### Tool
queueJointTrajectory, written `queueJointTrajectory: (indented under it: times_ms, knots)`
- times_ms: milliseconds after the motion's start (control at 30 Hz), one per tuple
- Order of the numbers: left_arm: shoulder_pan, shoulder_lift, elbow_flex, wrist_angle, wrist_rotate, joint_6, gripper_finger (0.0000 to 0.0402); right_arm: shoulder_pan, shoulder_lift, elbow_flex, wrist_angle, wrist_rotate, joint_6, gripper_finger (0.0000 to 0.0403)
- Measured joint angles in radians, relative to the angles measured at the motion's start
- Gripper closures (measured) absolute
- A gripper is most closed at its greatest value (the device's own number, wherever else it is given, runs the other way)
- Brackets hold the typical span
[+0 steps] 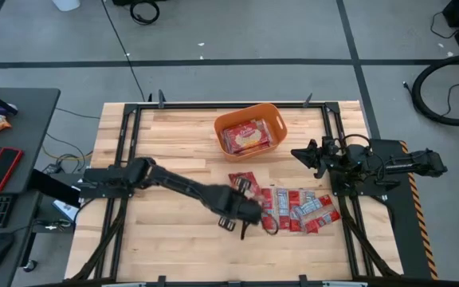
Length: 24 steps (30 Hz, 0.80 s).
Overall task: Sort popcorn bags into baskets
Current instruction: Put the red popcorn bag into the orange bin
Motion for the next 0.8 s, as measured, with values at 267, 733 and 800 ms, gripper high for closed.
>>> queueJointTrajectory:
  times_ms: [267, 733, 800]
  knots:
    - [0.068, -0.11, 0.002, 0.078, -0.085, 0.003, 0.04, 0.0, 0.0, 0.0, 0.0, 0.0, 0.0, 0.0351]
    - [0.204, -0.208, 0.002, 0.246, -0.11, 0.108, 0.0401, 0.0, 0.0, 0.0, 0.0, 0.0, 0.0, 0.0351]
    - [0.223, -0.212, 0.002, 0.279, -0.111, 0.144, 0.0401, 0.0, 0.0, 0.0, 0.0, 0.0, 0.0, 0.0351]
